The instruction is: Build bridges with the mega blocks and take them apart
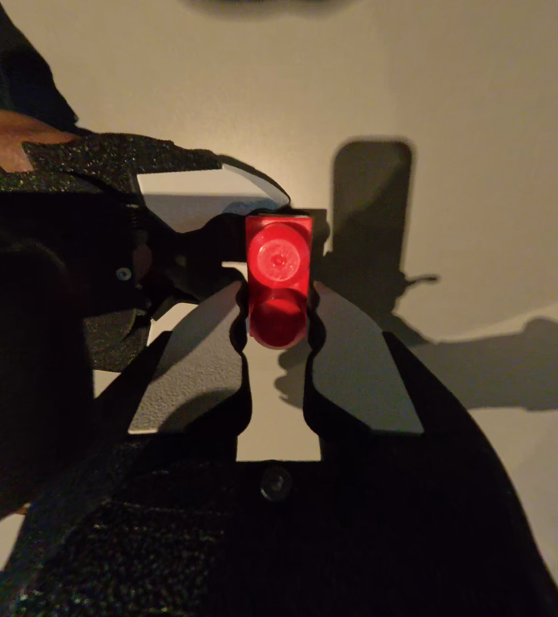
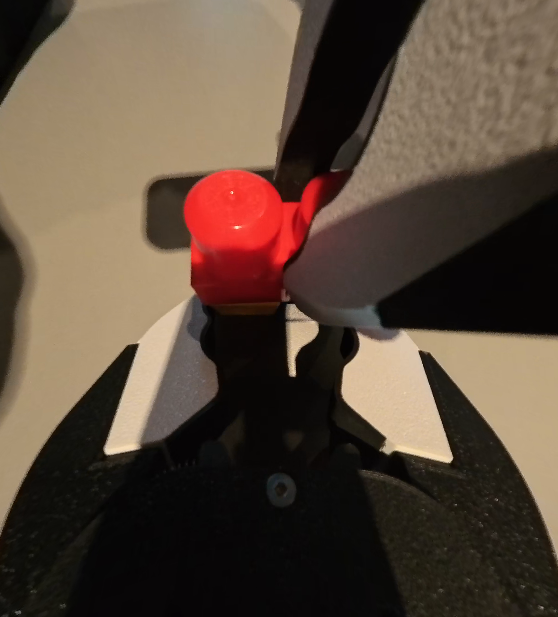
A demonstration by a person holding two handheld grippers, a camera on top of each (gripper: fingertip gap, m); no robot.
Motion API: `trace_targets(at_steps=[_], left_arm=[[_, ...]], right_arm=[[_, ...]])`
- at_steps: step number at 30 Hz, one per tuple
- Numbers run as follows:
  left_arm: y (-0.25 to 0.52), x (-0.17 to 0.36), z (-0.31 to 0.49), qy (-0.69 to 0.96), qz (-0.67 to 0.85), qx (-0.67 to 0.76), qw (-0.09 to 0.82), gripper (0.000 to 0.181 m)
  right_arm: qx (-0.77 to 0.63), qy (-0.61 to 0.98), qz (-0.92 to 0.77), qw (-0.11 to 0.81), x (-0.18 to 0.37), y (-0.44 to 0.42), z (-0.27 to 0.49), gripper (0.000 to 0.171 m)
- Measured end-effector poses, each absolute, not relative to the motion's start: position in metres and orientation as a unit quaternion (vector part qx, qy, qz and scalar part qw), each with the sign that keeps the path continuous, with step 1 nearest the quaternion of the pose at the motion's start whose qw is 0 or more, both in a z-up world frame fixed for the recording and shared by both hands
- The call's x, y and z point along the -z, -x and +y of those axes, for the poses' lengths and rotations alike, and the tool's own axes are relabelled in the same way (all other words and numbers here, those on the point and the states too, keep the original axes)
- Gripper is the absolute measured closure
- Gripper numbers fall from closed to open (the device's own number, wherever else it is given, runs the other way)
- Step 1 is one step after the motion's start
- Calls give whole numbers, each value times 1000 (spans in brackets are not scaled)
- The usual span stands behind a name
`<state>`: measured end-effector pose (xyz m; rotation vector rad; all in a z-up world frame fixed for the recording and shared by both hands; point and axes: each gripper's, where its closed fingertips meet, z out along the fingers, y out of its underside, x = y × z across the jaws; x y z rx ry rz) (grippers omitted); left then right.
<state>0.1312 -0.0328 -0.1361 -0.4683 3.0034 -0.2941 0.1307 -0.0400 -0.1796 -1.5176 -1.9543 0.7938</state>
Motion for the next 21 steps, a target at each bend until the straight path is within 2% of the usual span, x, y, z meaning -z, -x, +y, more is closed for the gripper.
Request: trace_targets(at_steps=[21], left_arm=[[-135,132,-32,171,977,103,75,144]], right_arm=[[-295,562,-725,268,180,-130,-40,96]])
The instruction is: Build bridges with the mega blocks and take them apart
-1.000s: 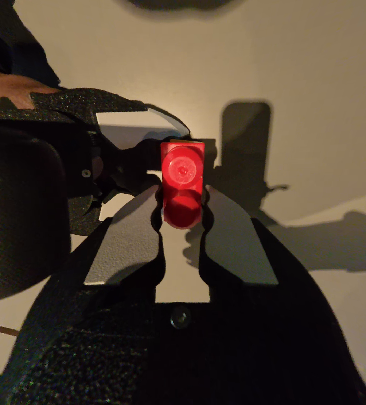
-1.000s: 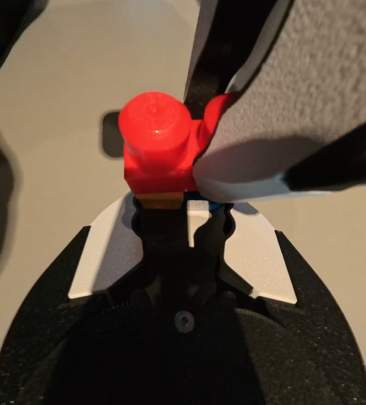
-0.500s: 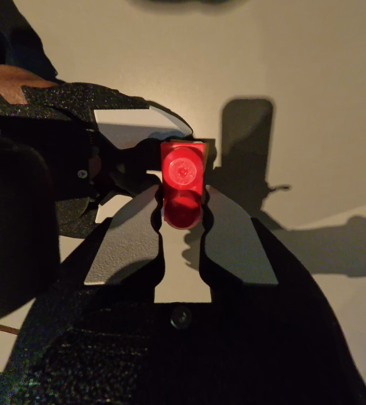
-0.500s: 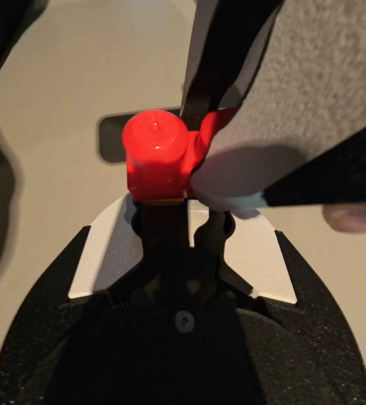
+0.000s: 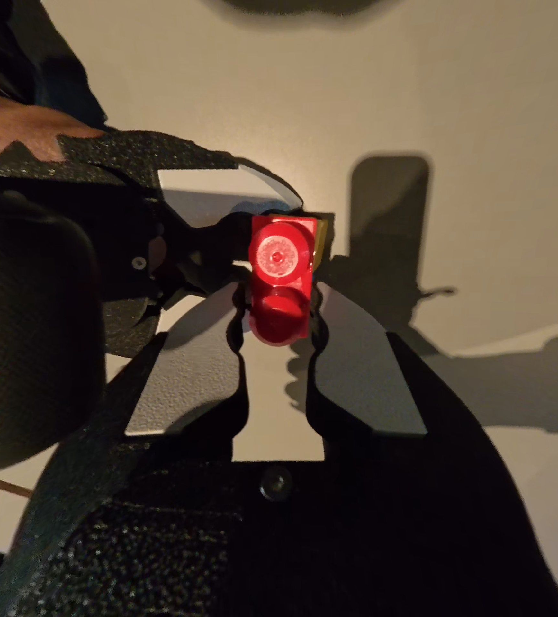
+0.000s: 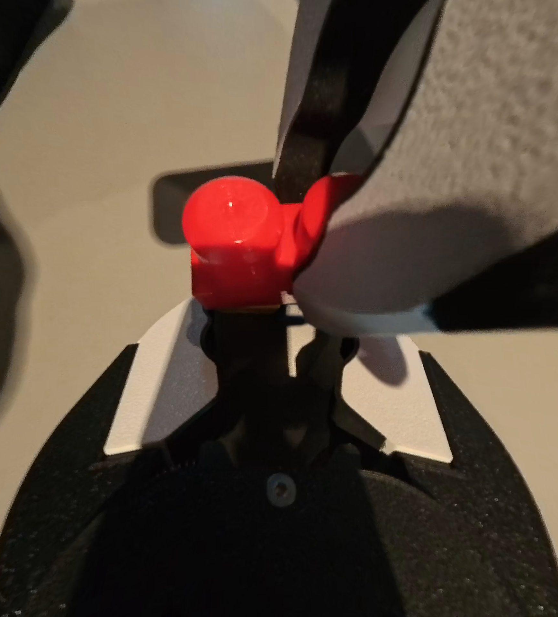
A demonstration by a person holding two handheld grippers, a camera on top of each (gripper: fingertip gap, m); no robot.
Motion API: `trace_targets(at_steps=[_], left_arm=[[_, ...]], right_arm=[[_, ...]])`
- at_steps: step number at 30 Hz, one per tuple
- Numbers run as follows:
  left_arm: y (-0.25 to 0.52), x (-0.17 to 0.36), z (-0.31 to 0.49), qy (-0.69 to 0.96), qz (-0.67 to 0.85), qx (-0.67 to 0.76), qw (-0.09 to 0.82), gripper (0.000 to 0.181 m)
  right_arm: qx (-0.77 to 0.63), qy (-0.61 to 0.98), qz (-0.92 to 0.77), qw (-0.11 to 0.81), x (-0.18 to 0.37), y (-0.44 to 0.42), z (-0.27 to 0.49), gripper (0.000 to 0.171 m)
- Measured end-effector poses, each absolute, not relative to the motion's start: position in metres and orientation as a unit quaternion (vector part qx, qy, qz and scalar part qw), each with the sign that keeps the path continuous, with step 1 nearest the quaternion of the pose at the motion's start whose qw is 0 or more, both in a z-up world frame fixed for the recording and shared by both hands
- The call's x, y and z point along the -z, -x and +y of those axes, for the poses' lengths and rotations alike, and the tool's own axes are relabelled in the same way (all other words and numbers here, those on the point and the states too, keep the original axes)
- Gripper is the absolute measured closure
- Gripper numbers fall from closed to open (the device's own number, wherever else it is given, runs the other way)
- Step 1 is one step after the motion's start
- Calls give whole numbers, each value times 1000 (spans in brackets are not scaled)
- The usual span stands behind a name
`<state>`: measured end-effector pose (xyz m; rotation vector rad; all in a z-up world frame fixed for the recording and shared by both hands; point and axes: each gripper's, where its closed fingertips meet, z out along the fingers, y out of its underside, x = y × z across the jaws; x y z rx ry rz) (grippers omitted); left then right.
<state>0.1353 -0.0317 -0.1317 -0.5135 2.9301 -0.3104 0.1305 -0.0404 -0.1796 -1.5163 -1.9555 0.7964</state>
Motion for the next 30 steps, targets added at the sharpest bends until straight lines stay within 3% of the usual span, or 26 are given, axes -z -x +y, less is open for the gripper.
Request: trace_targets(at_steps=[6,11,18,25,30], left_arm=[[-132,133,-28,173,978,93,75,140],[-131,123,-22,218,964,105,108,126],[-121,99,-17,486,821,228,194,110],[-122,75,-30,708,564,327,271,135],[-131,82,-38,751,516,280,301,132]], right_arm=[[-295,562,-725,268,180,-130,-40,96],[-295,562,-725,268,180,-130,-40,96],[-295,562,-725,268,180,-130,-40,96],[-295,562,-725,268,180,-131,-40,96],[-292,564,-723,271,180,-130,-39,96]])
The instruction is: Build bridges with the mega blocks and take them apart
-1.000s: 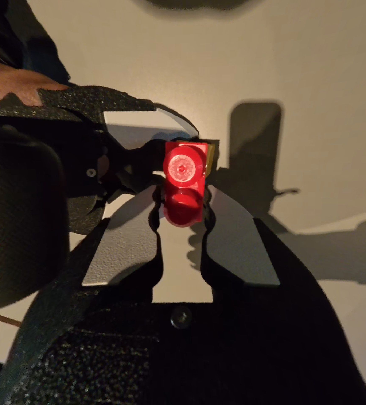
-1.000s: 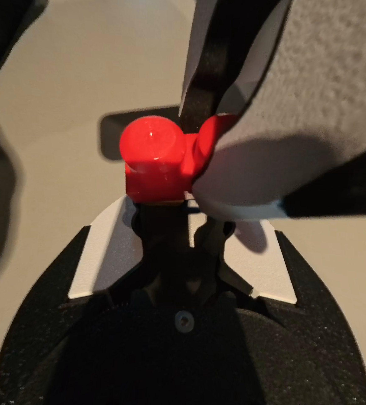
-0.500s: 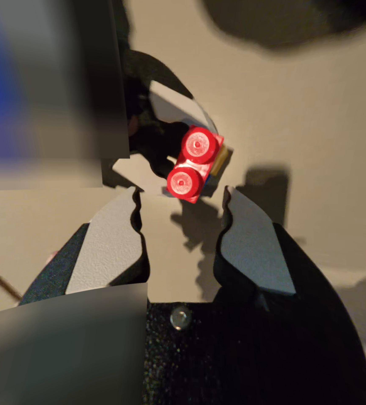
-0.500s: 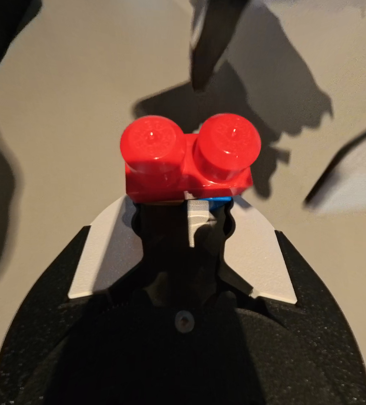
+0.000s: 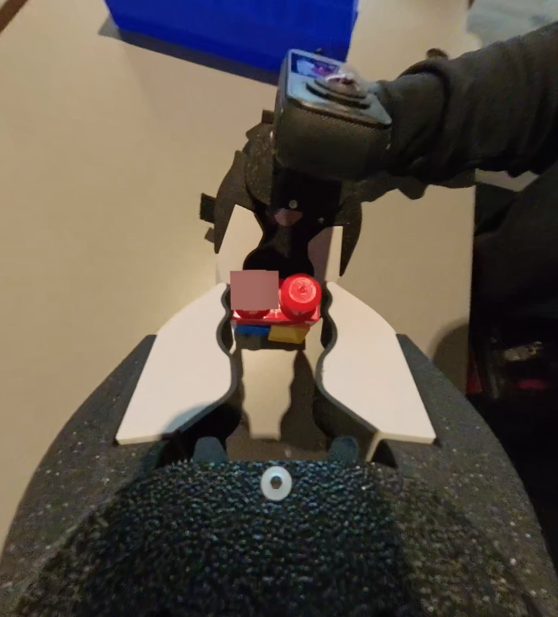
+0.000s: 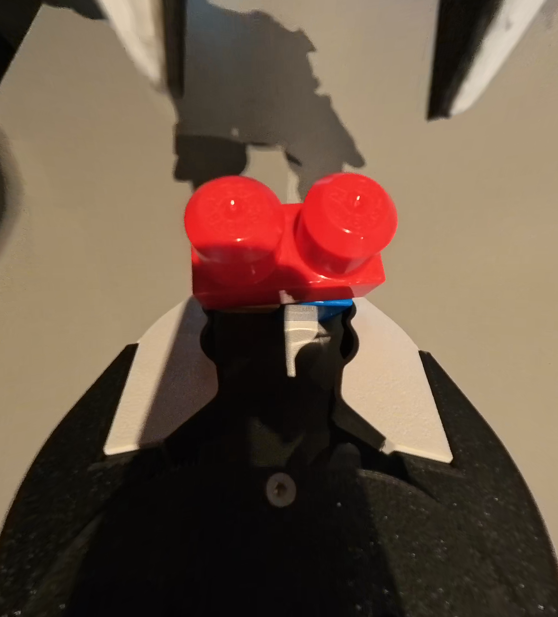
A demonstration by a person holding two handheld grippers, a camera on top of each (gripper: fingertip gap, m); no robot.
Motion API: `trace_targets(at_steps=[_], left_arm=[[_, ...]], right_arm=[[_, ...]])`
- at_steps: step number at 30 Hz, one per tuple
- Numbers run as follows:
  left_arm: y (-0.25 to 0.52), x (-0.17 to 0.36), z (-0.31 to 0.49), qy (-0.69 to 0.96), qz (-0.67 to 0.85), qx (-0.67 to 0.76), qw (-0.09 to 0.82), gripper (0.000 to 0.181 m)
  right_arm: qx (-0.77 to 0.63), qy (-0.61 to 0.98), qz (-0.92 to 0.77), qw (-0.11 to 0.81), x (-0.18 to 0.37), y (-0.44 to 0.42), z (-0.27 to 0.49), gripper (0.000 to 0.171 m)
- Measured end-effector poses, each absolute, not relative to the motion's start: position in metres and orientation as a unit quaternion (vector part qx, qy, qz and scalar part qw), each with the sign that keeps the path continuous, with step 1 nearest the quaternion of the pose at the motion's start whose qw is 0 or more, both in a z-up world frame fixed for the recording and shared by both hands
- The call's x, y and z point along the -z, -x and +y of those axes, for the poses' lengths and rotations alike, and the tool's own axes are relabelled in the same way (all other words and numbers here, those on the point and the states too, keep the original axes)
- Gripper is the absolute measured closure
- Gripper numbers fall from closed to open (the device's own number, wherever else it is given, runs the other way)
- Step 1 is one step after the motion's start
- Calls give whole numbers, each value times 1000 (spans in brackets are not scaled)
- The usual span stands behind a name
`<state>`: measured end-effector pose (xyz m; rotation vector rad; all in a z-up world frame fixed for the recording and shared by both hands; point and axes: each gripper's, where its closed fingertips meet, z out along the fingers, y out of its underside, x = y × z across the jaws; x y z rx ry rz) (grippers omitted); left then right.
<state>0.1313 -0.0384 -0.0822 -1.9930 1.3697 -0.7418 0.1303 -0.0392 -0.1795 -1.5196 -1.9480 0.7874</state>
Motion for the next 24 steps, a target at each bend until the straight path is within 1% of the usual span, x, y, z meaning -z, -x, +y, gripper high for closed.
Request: trace_targets(at_steps=[3,5,6,9,11,12,19,24], left_arm=[[-136,89,-38,762,507,258,309,118],[-136,98,-35,772,507,232,306,104],[-137,103,-35,775,510,226,298,102],[-138,113,-36,778,519,217,280,104],[-140,115,-37,774,531,215,271,115],[-140,116,-38,771,538,212,265,118],[-133,118,-41,744,610,163,218,119],[-129,120,-41,742,629,148,180,119]], right_arm=[[-291,564,-723,273,180,-131,-39,96],[-290,563,-724,273,180,-130,-39,96],[-290,564,-724,273,180,-131,-39,96],[-290,564,-723,273,180,-131,-39,96],[-290,563,-724,274,180,-131,-39,96],[-290,563,-724,274,180,-131,-39,95],[-290,565,-723,272,180,-131,-39,95],[-290,565,-723,273,180,-130,-39,95]])
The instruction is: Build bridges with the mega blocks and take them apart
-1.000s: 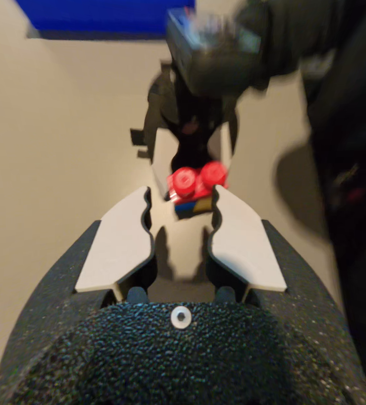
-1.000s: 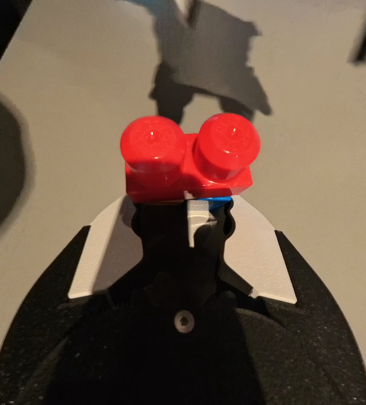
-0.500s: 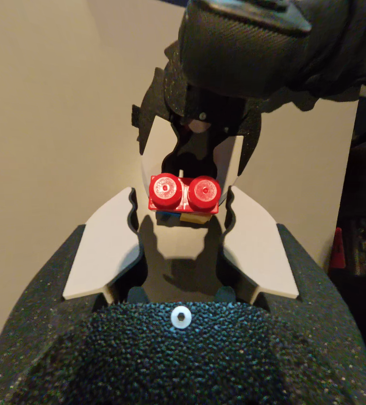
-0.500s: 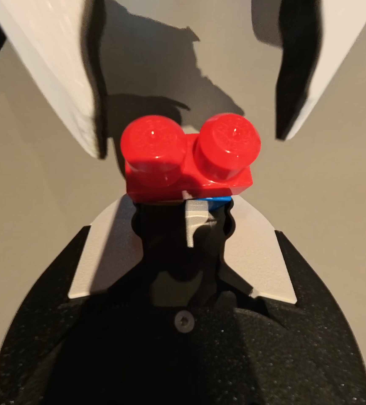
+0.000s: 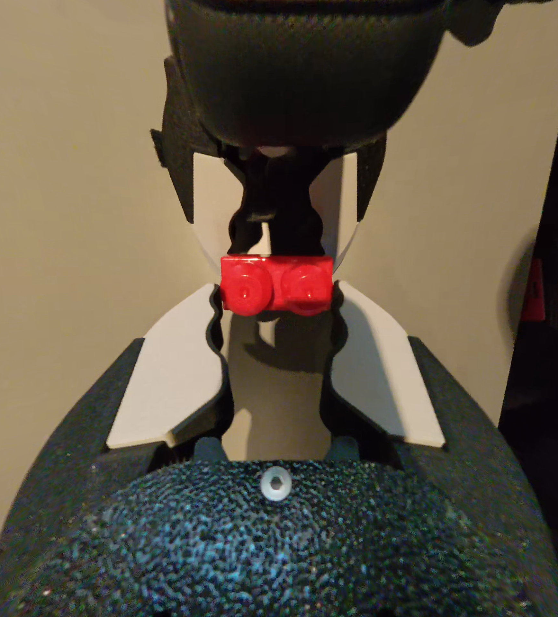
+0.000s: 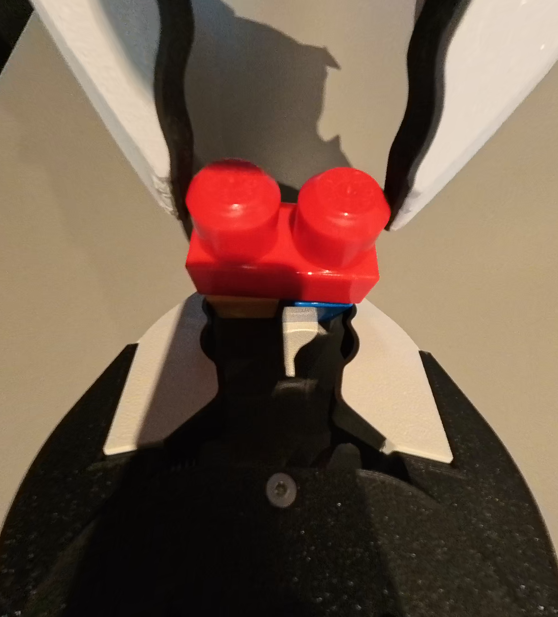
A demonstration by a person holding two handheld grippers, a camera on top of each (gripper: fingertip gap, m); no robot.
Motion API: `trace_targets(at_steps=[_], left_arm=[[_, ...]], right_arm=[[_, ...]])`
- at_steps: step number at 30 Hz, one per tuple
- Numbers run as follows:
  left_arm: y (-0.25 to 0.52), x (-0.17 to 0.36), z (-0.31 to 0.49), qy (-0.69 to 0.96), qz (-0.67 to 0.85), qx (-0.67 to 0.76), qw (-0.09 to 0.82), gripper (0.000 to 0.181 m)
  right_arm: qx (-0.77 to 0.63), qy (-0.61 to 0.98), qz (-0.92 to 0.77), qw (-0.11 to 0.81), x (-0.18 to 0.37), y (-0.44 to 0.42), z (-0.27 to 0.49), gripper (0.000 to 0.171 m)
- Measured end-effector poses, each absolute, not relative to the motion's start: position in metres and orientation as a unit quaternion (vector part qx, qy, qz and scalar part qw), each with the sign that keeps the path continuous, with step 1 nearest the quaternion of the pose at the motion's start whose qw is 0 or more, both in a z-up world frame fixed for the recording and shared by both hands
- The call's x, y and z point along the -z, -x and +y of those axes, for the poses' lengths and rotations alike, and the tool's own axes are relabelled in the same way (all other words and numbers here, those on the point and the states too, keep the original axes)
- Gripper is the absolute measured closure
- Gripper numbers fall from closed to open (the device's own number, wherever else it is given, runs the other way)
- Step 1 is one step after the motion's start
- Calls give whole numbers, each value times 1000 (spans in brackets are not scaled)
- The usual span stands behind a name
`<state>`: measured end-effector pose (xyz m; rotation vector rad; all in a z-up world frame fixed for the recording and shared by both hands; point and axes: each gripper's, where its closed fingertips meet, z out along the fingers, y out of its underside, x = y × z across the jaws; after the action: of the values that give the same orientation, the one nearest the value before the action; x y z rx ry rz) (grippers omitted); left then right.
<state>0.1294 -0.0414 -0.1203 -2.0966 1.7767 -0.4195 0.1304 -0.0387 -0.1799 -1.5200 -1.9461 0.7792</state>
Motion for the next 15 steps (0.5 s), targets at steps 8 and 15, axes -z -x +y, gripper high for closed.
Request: trace_targets(at_steps=[8,15], left_arm=[[-128,121,-42,755,633,104,132,119],[-130,123,-42,765,632,52,107,119]], right_arm=[[-289,565,-723,272,180,-131,-39,95],[-289,565,-723,272,180,-131,-39,95]])
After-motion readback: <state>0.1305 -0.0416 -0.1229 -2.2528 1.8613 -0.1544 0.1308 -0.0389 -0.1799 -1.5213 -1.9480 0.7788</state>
